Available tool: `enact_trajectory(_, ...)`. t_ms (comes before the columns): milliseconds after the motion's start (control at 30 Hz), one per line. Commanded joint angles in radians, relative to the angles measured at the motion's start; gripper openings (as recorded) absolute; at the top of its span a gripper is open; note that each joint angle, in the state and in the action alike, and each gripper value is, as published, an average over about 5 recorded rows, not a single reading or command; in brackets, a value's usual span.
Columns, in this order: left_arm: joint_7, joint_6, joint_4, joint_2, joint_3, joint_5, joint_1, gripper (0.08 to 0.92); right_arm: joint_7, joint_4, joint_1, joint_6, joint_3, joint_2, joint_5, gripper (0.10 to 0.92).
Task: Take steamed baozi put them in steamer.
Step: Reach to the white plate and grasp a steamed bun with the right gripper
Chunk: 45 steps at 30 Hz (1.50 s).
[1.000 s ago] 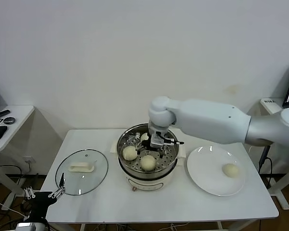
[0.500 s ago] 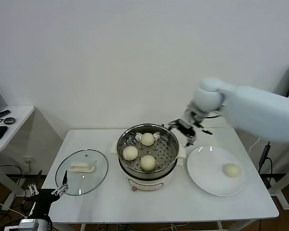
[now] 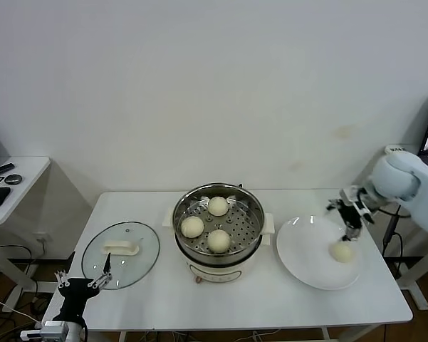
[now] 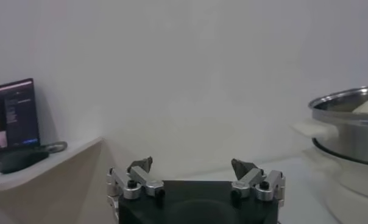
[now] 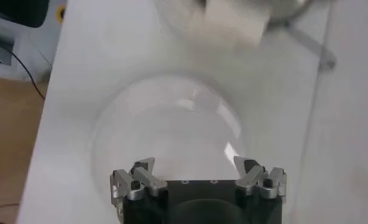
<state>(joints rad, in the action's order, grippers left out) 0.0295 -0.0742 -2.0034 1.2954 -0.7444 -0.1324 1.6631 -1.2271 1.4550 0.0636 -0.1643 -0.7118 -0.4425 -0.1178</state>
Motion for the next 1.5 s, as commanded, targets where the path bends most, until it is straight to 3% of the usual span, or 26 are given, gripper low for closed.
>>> enact_trajectory(33, 0.000, 0.000, 0.005, 0.004, 0.013, 0.006, 0.002, 0.823, 0.021, -0.141, -0.393, 0.024, 0.334, 0.036, -0.174, 0.823)
enact_trajectory(700, 0.000, -0.003, -0.001, 0.012, -0.008, 0.009, 0.018, 0.823, 0.074, -0.341, -0.326, 0.067, 0.273, -0.210, -0.282, 0.823)
enact_trajectory(1500, 0.001, -0.005, 0.001, 0.014, -0.017, 0.006, 0.018, 0.823, 0.039, -0.401, -0.305, 0.029, 0.257, -0.271, -0.276, 0.823)
